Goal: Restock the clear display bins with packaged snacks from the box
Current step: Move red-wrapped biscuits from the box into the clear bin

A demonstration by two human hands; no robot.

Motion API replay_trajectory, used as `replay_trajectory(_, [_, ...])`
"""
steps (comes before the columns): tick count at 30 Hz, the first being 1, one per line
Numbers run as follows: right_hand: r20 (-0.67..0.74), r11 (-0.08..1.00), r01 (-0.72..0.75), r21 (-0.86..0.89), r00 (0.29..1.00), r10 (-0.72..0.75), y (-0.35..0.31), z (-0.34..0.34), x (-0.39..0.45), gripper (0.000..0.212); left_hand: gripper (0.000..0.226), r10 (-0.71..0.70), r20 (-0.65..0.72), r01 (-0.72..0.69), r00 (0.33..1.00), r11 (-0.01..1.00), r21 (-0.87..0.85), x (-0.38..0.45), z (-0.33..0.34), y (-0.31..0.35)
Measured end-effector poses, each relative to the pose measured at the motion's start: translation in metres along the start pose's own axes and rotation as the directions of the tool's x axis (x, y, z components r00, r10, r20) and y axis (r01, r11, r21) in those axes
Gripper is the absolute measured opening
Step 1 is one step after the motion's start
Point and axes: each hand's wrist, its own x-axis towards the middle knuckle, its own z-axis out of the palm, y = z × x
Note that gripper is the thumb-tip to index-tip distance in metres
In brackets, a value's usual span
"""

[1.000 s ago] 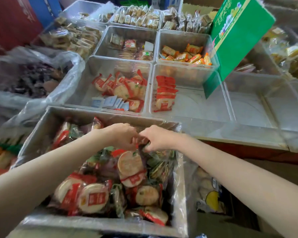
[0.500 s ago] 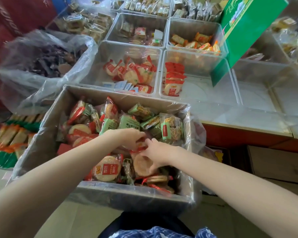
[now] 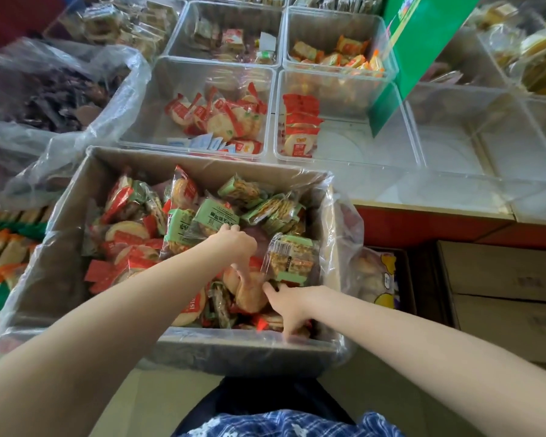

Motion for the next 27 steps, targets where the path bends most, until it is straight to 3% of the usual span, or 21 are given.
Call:
replay_trajectory(4, [0.107, 0.999, -0.034, 0.043, 0.994, 0.029, 0.006, -0.012, 0.003, 0.1, 0.075, 0.021, -0.022, -0.022, 1.0, 0.999, -0.039, -0.006, 0.001, -0.008])
replay_trajectory(8, [-0.028, 0.986, -0.03, -0.164, 0.999, 0.026, 0.003, 0.007, 0.01, 0.1, 0.076, 0.04, -0.023, -0.042, 0.999, 0.997, -0.063, -0.005, 0.002, -0.006])
replay_trajectory(12, [-0.171, 0.97, -0.001, -0.244, 0.984, -0.042, 0.006, 0.0, 0.008, 0.042, 0.071, 0.042, 0.013, -0.039, 0.999, 0.98, -0.197, -0.008, -0.005, -0.014])
replay_trajectory(13, [-0.196, 0.976, 0.012, -0.219, 0.979, -0.056, 0.009, -0.01, 0.006, 0.035, 0.074, 0.031, 0.011, -0.028, 0.999, 0.972, -0.234, -0.009, -0.011, -0.019])
replay_trajectory(16, [-0.35, 0.998, 0.022, -0.05, 0.936, -0.038, 0.014, -0.052, -0.007, 0.039, 0.082, -0.041, -0.065, 0.015, 0.997, 0.93, -0.369, -0.016, -0.042, -0.039])
replay_trajectory(18, [-0.506, 0.995, 0.018, 0.103, 0.862, 0.037, 0.017, -0.082, -0.022, 0.049, 0.073, -0.096, -0.136, 0.017, 0.986, 0.871, -0.491, -0.021, -0.067, -0.054])
replay_trajectory(20, [-0.564, 0.98, 0.018, 0.2, 0.82, 0.1, 0.024, -0.107, -0.039, 0.06, 0.06, -0.113, -0.193, -0.016, 0.975, 0.826, -0.563, -0.025, -0.09, -0.062])
replay_trajectory(22, [-0.463, 0.958, 0.042, 0.282, 0.881, 0.098, 0.032, -0.123, -0.053, 0.063, 0.053, -0.111, -0.191, -0.009, 0.975, 0.843, -0.538, -0.029, -0.11, -0.067])
replay_trajectory(24, [-0.223, 0.885, 0.035, 0.464, 0.972, 0.078, 0.04, -0.13, -0.064, 0.046, 0.057, -0.086, -0.106, 0.023, 0.991, 0.869, -0.495, -0.032, -0.128, -0.072])
replay_trajectory(25, [-0.114, 0.853, 0.015, 0.521, 0.992, 0.052, 0.044, -0.132, -0.069, 0.032, 0.063, -0.065, -0.031, 0.043, 0.997, 0.879, -0.474, -0.034, -0.138, -0.074])
replay_trajectory(27, [-0.038, 0.812, 0.003, 0.583, 0.999, 0.024, 0.051, -0.136, -0.079, 0.026, 0.08, -0.053, 0.109, 0.095, 0.993, 0.901, -0.424, -0.035, -0.155, -0.079])
